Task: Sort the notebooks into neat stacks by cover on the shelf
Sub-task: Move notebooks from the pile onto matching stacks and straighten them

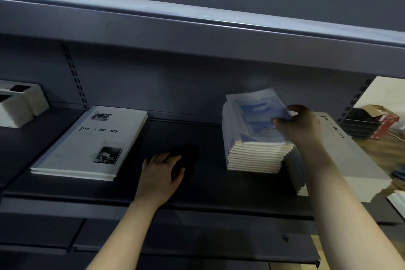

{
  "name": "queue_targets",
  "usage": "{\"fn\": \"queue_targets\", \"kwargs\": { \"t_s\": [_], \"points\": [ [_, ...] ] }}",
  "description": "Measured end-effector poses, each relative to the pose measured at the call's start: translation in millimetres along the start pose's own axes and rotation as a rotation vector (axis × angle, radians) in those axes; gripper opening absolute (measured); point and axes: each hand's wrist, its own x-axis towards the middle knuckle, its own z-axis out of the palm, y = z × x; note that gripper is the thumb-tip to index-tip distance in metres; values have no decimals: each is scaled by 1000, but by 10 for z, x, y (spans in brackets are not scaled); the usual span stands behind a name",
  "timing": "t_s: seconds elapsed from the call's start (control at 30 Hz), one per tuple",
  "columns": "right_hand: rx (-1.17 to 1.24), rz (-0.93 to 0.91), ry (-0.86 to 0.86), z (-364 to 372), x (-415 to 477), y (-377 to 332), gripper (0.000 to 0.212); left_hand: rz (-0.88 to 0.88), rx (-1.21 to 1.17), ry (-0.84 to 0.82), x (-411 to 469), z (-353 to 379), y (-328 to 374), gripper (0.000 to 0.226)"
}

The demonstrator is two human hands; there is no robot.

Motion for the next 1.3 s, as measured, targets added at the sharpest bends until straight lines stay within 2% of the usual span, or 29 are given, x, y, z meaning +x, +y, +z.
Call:
{"fn": "queue_targets", "kwargs": {
  "t_s": [0.6, 0.77, 0.93, 1.03, 1.1, 1.2, 1.3],
  "points": [
    [-91, -32, 104, 177, -70, -4, 40, 1, 2, -6, 13, 8, 0, 42],
    [-377, -143, 151, 204, -120, 1, 25, 5, -12, -20, 4, -3, 2, 42],
    [-439, -194, 91, 187, -249, -99, 26, 31, -6, -45, -7, -49, -5, 41],
    [-345, -375, 65, 152, -436, -123, 22, 44, -25, -39, -70, -102, -63, 39],
    [-218, -430, 56, 137, -616, -171, 18, 35, -6, -18, -112, -168, -143, 38],
    [-67, -390, 16, 186, -894, -222, 18, -23, 36, 40, -128, -309, -312, 38],
    [114, -282, -77, 359, -1175, -190, 22, -159, 93, 37, -122, -456, -499, 43]
  ]
}}
